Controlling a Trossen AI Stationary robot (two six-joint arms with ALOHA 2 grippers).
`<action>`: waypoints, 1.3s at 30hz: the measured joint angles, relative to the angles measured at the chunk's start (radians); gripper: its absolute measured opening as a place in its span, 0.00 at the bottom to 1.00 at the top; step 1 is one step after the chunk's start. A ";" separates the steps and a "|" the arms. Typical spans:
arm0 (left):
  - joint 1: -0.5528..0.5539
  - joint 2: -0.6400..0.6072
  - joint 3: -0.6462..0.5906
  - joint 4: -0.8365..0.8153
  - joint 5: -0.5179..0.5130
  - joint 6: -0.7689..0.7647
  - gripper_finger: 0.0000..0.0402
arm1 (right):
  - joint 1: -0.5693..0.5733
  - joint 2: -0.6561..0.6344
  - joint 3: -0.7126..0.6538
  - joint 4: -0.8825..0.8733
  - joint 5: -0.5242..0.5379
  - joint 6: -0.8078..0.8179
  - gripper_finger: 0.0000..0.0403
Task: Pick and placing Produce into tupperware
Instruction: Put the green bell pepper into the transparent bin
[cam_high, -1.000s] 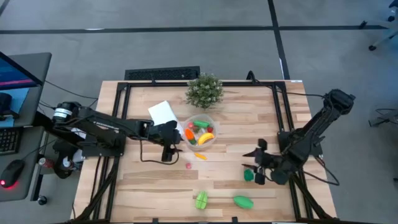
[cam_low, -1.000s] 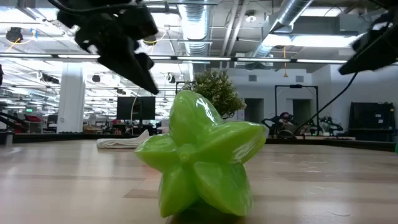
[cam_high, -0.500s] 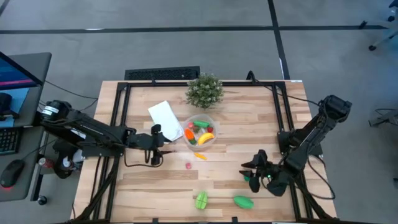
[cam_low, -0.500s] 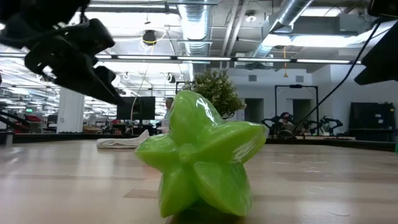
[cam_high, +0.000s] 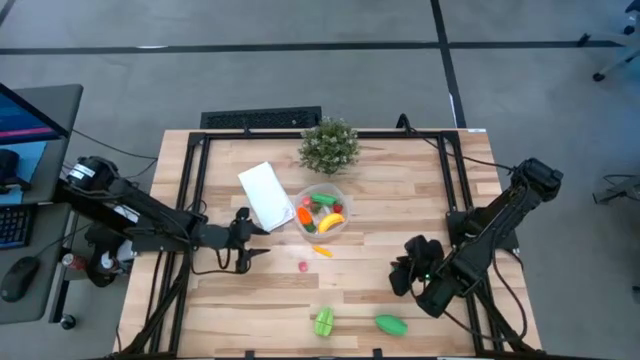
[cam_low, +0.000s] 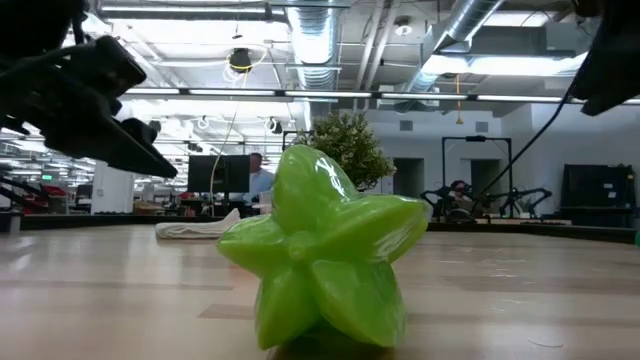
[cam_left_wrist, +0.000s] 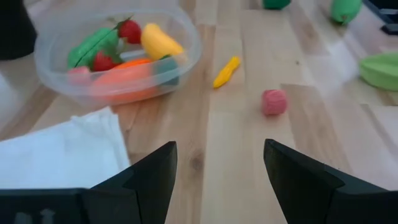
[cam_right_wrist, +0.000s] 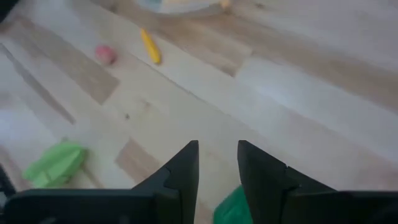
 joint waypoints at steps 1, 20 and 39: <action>-0.006 0.000 0.000 0.005 0.001 0.007 0.58 | -0.004 0.000 0.003 -0.010 -0.015 0.021 0.25; -0.132 0.001 0.000 0.034 -0.001 0.094 0.58 | -0.023 0.206 0.155 -0.144 -0.269 0.255 0.25; -0.207 0.001 0.001 0.055 -0.050 0.070 0.58 | -0.224 0.196 0.194 -0.140 -0.603 -0.099 0.45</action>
